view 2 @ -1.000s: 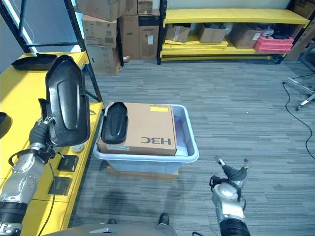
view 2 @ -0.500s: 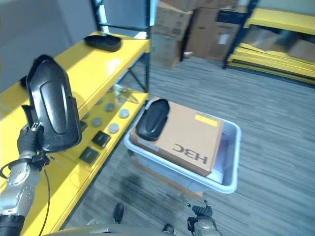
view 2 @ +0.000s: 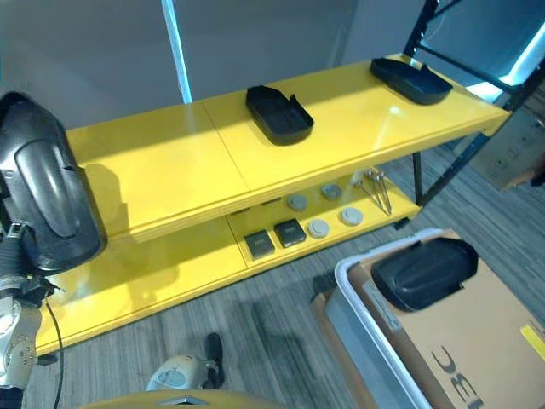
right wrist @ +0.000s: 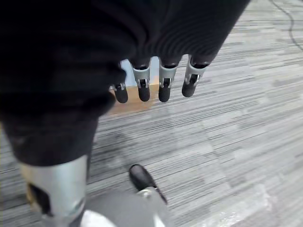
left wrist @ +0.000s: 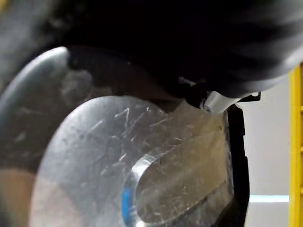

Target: Move parts from the plastic box to the shelf.

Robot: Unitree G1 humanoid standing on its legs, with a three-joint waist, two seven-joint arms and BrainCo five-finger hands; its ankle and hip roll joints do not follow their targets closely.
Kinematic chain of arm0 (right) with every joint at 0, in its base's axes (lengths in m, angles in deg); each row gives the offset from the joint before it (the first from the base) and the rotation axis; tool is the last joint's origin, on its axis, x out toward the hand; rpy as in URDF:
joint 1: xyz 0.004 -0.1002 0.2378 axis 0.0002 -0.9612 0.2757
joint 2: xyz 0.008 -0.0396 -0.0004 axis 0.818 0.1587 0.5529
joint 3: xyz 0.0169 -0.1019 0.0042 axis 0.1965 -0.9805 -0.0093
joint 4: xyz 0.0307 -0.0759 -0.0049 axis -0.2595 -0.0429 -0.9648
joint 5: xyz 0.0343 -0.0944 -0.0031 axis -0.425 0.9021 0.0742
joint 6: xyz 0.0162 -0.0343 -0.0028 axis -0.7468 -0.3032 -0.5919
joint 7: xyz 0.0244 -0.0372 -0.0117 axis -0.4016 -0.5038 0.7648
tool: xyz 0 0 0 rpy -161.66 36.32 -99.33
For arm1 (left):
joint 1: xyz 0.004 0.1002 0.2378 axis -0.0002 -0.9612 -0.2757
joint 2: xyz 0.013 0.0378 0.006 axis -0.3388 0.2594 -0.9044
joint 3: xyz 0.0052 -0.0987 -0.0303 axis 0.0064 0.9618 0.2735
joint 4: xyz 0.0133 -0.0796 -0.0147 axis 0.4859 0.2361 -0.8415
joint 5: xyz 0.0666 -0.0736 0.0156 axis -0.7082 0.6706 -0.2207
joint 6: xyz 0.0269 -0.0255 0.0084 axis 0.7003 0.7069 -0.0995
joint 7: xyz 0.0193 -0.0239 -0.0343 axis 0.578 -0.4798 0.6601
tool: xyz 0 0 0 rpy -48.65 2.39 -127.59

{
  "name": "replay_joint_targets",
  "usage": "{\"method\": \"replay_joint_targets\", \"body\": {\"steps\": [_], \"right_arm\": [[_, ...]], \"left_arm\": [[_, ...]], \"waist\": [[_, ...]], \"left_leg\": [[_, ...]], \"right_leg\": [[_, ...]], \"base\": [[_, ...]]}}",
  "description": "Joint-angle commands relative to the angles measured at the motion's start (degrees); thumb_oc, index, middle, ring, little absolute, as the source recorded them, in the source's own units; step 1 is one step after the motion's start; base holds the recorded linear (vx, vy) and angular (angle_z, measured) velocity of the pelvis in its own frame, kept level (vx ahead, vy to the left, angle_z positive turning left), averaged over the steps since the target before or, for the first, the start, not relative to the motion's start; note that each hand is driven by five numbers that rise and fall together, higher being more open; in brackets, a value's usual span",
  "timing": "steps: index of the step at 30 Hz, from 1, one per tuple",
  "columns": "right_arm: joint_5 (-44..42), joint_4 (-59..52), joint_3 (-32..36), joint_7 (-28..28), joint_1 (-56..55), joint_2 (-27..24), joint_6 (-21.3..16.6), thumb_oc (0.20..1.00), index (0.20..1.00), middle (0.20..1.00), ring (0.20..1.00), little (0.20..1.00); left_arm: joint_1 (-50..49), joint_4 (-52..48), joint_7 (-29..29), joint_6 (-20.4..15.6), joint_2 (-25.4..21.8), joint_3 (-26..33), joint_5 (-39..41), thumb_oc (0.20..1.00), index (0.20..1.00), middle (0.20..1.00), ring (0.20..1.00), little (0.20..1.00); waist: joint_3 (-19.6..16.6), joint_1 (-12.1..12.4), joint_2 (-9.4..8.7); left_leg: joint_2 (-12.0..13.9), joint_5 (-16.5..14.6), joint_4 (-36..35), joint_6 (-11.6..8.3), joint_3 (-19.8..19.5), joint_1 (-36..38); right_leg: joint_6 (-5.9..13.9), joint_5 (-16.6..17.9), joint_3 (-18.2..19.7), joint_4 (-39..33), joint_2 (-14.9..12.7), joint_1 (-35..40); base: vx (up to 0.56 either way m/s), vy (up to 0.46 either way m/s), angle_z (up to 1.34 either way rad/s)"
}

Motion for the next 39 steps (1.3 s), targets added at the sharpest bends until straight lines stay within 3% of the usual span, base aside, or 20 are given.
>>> {"method": "replay_joint_targets", "body": {"steps": [1, 3, 5, 7, 8, 11, 12, 13, 14, 15, 16, 18, 21, 30, 35, 39], "right_arm": [[0.51, 1.16, -1.58, -0.8, -1.44, 0.38, 0.03, 1.0, 1.0, 1.0, 1.0, 1.0], [0.39, 1.25, -1.26, -0.56, -1.18, 0.58, -0.39, 1.0, 1.0, 1.0, 1.0, 1.0], [-0.48, 1.6, 0.2, -0.78, -0.9, 0.11, -1.67, 1.0, 1.0, 1.0, 1.0, 1.0], [-0.42, 1.98, 0.97, -0.86, -1.08, -0.08, -2.83, 1.0, 1.0, 1.0, 1.0, 1.0], [-0.4, 2.04, 1.8, -1.4, -0.99, -0.52, -3.21, 1.0, 1.0, 1.0, 1.0, 1.0], [0.83, 2.59, 2.24, -1.73, -0.84, -0.9, -4.91, 1.0, 1.0, 1.0, 1.0, 1.0], [0.79, 2.84, 2.26, -1.82, -0.69, -1.04, -5.45, 1.0, 1.0, 1.0, 1.0, 1.0], [0.26, 3.44, 2.63, -1.7, -0.34, -1.17, -6.3, 1.0, 1.0, 1.0, 1.0, 1.0], [0.44, 4.32, 3.74, -2.03, 0.11, -1.56, -7.25, 1.0, 1.0, 1.0, 1.0, 1.0], [0.71, 5.16, 4.49, -2.08, 0.49, -1.59, -7.63, 1.0, 1.0, 1.0, 1.0, 1.0], [1.39, 5.66, 5.26, -2.13, 0.67, -1.51, -7.38, 1.0, 1.0, 1.0, 1.0, 1.0], [2.37, 5.51, 5.61, -1.82, 0.48, -1.57, -6.61, 1.0, 1.0, 1.0, 1.0, 1.0], [0.87, 5.99, 5.57, -2.04, 0.97, -3.58, -5.17, 1.0, 1.0, 1.0, 1.0, 1.0], [-0.19, 5.27, 7.26, -2.46, -0.99, -5.07, -5.31, 1.0, 1.0, 1.0, 1.0, 1.0], [4.49, 4.13, 5.69, -3.8, -1.75, -4.26, -5.57, 1.0, 1.0, 1.0, 1.0, 1.0], [7.12, 2.19, 2.82, -4.76, -2.64, -4.55, -5.27, 1.0, 1.0, 1.0, 1.0, 1.0]], "left_arm": [[3.19, -3.56, -1.75, -4.68, -2.52, 1.99, -0.91, 0.2, 0.2, 0.2, 0.2, 0.2], [3.73, -3.12, -2.49, -4.88, -2.82, 1.85, -0.73, 0.2, 0.2, 0.2, 0.2, 0.2], [6.58, -1.79, -2.59, -5.0, -4.21, -0.35, -1.37, 0.2, 0.2, 0.2, 0.2, 0.2], [7.74, -1.28, -1.74, -5.06, -4.63, -1.69, -1.67, 0.2, 0.2, 0.2, 0.2, 0.2], [8.41, -0.65, -1.07, -5.37, -5.14, -3.26, -1.15, 0.2, 0.2, 0.2, 0.2, 0.2], [9.19, -0.23, -0.01, -5.65, -5.74, -4.86, -0.75, 0.2, 0.2, 0.2, 0.2, 0.2], [9.49, -0.27, 0.29, -5.56, -5.92, -5.28, -0.89, 0.2, 0.2, 0.2, 0.2, 0.2], [10.41, -0.7, 1.07, -4.9, -6.36, -5.74, -1.08, 0.2, 0.2, 0.2, 0.2, 0.2], [11.66, -1.34, 1.9, -3.92, -6.88, -6.31, -1.11, 0.2, 0.2, 0.2, 0.2, 0.2], [12.1, -1.84, 2.3, -3.67, -7.1, -6.94, -0.92, 0.2, 0.2, 0.2, 0.2, 0.2], [12.01, -2.35, 1.97, -3.64, -7.35, -7.47, -0.2, 0.2, 0.2, 0.2, 0.2, 0.2], [10.58, -4.09, 1.54, -2.35, -7.0, -6.9, 0.42, 0.2, 0.2, 0.2, 0.2, 0.2], [8.94, -7.65, 0.66, 2.58, -4.24, -6.92, -0.32, 0.2, 0.2, 0.2, 0.2, 0.2], [10.16, -4.63, -1.9, 7.13, -3.75, -7.78, -1.47, 0.2, 0.2, 0.2, 0.2, 0.2], [12.21, -3.06, -6.8, 7.83, -8.17, -6.42, -6.42, 0.2, 0.2, 0.2, 0.2, 0.2], [19.47, 3.61, -9.39, 13.84, -15.68, -7.71, -7.0, 0.2, 0.2, 0.2, 0.2, 0.2]], "waist": [[-1.56, -0.66, 1.46], [-1.95, -0.44, 1.31], [-2.27, -1.82, 1.76], [-2.03, -2.68, 1.94], [-1.31, -4.46, 2.66], [0.15, -6.86, 3.94], [0.75, -7.66, 4.14], [1.69, -8.69, 4.02], [2.47, -9.7, 2.7], [2.74, -10.43, 1.96], [3.07, -11.36, 1.47], [2.91, -11.58, 1.09], [1.08, -10.04, 0.13], [0.06, -11.16, 0.28], [-0.79, -12.43, 0.95], [-1.57, -15.13, 1.61]], "left_leg": [[2.31, -0.42, -0.18, -0.02, -4.4, -3.02], [1.15, -1.3, 0.3, 1.07, -5.02, -2.87], [-2.32, -4.19, 0.98, 5.0, -6.51, -1.61], [-3.84, -5.77, 1.49, 6.54, -7.25, -1.1], [-4.83, -7.04, 1.57, 7.98, -8.26, 0.55], [-4.58, -8.12, 1.3, 7.86, -9.92, 3.18], [-4.33, -8.54, 1.08, 7.38, -10.69, 4.3], [-3.2, -8.21, 0.92, 6.47, -10.91, 4.91], [-2.61, -8.86, 1.03, 4.9, -12.65, 5.46], [-2.44, -9.42, 1.29, 4.4, -14.05, 5.61], [-2.0, -10.33, 1.52, 4.27, -15.36, 6.28], [0.61, -9.98, 1.14, 2.88, -15.78, 8.04], [4.83, -6.86, 0.61, -0.81, -15.98, 7.89], [8.29, -3.81, -0.93, -2.79, -11.42, 8.37], [8.34, -3.68, -1.91, -2.81, -10.48, 9.65], [8.35, -3.61, -2.18, -2.7, -8.38, 10.45]], "right_leg": [[-0.6, 0.61, -1.95, 3.45, 5.08, -1.85], [-0.19, 0.29, -1.52, 5.98, 4.26, -1.66], [1.87, 3.89, 2.2, 23.32, -0.73, -6.15], [2.7, 5.71, 4.61, 30.81, -2.59, -9.5], [3.14, 7.71, 8.63, 39.66, -2.95, -14.72], [2.46, 8.18, 12.56, 42.11, -2.76, -22.78], [2.15, 8.96, 13.94, 39.27, -2.68, -24.49], [1.08, 11.9, 14.6, 30.71, -2.17, -24.99], [1.71, 13.14, 16.49, 17.95, -1.36, -23.71], [2.49, 16.17, 18.33, 11.5, -1.07, -23.42], [3.49, 18.32, 21.25, 10.15, -0.71, -24.3], [3.77, 16.01, 21.67, 8.41, -0.38, -22.99], [2.21, 12.09, 17.22, 2.02, 1.97, -15.23], [0.67, 10.68, 12.75, -1.14, 3.55, -10.72], [0.66, 10.35, 13.92, -1.68, 4.0, -10.05], [1.28, 10.47, 15.48, -1.94, 4.07, -10.18]], "base": [[0.16, 0.082, 0.06], [0.22, 0.164, 0.1], [0.36, 0.345, 0.14], [0.21, 0.22, 0.65], [0.17, 0.131, 0.89], [0.12, -0.021, 0.32], [0.07, -0.253, 0.39], [0.13, -0.477, 0.39], [0.13, -0.54, 0.4], [0.19, -0.492, 0.76], [0.22, -0.391, 1.41], [0.22, -0.322, 1.8], [0.16, -0.262, 0.65], [0.04, -0.062, 0.35], [0.09, 0.027, -0.1], [0.09, 0.056, -0.16]]}}
